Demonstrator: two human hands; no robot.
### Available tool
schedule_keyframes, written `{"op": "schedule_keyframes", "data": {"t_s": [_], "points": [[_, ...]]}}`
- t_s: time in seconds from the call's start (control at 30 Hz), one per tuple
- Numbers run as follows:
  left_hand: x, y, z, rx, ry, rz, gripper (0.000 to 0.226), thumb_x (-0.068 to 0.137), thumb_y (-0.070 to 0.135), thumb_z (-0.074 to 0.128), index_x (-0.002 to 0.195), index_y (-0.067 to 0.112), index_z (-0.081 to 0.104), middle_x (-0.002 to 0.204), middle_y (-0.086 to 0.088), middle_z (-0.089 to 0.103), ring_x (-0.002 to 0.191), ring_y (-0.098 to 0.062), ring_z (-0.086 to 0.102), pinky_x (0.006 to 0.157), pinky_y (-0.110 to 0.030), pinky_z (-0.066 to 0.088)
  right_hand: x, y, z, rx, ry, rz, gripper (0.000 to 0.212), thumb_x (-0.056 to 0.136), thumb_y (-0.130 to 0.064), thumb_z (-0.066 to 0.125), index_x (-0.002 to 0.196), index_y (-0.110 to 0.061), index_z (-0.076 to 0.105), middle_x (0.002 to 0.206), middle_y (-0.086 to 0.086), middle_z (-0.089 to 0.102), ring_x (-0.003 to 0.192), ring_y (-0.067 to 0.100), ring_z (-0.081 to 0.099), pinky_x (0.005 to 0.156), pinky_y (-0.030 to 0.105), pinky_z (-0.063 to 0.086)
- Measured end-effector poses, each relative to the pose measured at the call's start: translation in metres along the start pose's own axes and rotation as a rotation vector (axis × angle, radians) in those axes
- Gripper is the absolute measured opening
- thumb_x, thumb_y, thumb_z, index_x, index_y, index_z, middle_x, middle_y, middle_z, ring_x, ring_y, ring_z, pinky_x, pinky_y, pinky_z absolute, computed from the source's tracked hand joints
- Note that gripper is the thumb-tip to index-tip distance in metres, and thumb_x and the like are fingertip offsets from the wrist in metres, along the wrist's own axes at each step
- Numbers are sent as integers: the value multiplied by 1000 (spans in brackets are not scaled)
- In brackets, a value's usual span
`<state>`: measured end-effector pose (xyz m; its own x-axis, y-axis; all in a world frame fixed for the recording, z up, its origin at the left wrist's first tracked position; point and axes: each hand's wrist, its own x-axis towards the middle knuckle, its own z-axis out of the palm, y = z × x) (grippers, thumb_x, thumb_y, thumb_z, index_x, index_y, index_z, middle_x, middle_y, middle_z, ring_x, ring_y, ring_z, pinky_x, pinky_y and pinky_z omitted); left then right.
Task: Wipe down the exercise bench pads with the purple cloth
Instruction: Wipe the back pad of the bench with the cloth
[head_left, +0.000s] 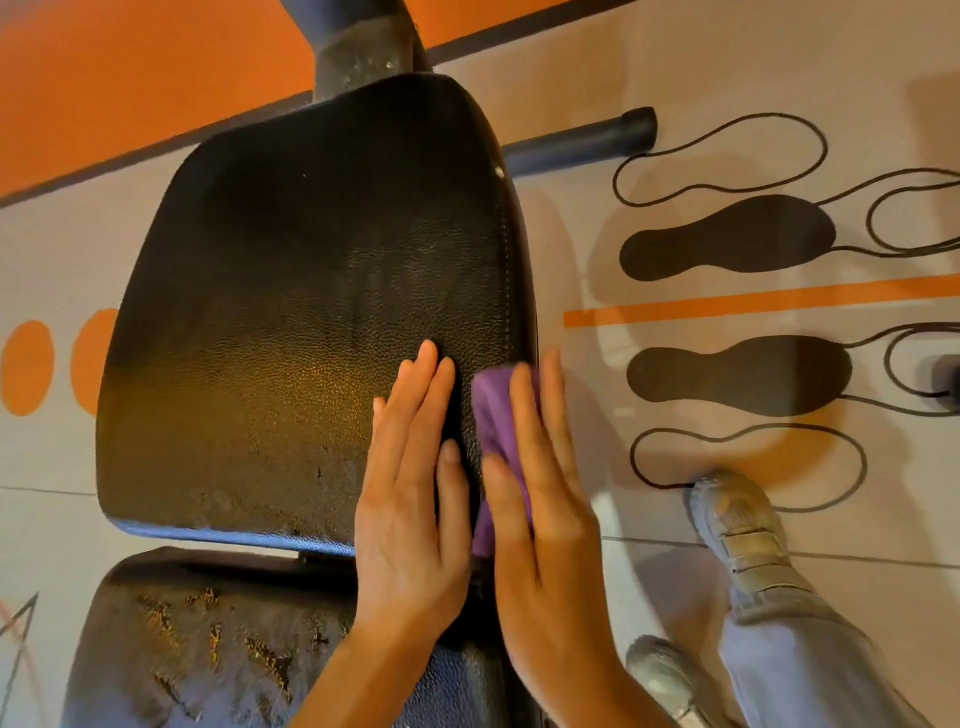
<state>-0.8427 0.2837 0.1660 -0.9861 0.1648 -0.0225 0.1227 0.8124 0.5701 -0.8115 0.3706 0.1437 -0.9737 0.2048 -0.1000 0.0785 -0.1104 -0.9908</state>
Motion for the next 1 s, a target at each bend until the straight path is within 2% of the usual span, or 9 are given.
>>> {"op": "schedule_keyframes", "data": {"t_s": [0.07,0.13,0.27,0.4,0.53,0.67,0.73,0.9,1.0], "points": [[0,2,-3,5,-32,4,48,101,17,32,150,18,32,160,8,26,150,-9,18,124,-36,11,2,7,0,-15,0,-25,55,101,-34,33,152,-27,14,158,-26,8,147,-1,14,118,18,18],[0,6,-7,0,-55,-4,47,103,16,33,150,20,32,160,11,25,150,-7,17,123,-37,11,54,3,-4,139,-9,14,48,102,-28,34,148,-32,23,158,-11,24,145,5,25,119,27,25],[25,14,-16,-19,-14,-5,45,101,16,39,147,17,40,158,10,30,148,-5,21,122,-42,16,128,-11,-10,285,15,132,38,105,-19,32,141,-29,36,139,-17,45,100,-31,45,87,-6,34],[90,9,-13,-16,30,-1,44,104,15,39,147,13,39,158,4,31,149,-8,22,121,-46,22,49,-6,-1,161,29,-55,45,103,-27,35,147,-27,26,159,-8,23,145,9,28,117,35,32],[130,-2,-6,41,44,-27,45,104,20,37,149,17,37,159,6,29,148,-4,19,123,-41,20,94,5,-10,-6,-18,-39,47,102,-28,34,148,-25,24,160,-10,17,146,-1,17,119,18,19],[131,-3,-1,63,57,-35,44,104,19,37,148,18,38,158,9,31,147,0,21,123,-39,20,181,-6,-10,284,-86,99,42,105,-21,32,146,-20,35,147,-7,46,120,-10,47,95,5,38],[131,-3,-1,53,60,-34,44,104,17,38,148,18,38,158,9,31,146,3,20,123,-39,20,150,-3,-10,276,-67,43,43,104,-21,34,146,-24,35,147,-10,45,118,0,55,89,10,44],[131,-4,-1,44,59,-30,45,103,18,38,148,17,38,158,9,32,146,3,20,122,-43,22,92,10,-11,-114,-17,-169,48,103,-32,31,149,-20,24,160,-6,16,147,3,19,116,15,23],[131,-4,-1,63,61,-23,46,102,19,37,148,17,38,158,8,31,146,5,20,122,-43,22,183,-1,-11,71,-95,3,42,104,-23,32,147,-20,31,146,-14,39,124,-16,44,98,2,36]]}}
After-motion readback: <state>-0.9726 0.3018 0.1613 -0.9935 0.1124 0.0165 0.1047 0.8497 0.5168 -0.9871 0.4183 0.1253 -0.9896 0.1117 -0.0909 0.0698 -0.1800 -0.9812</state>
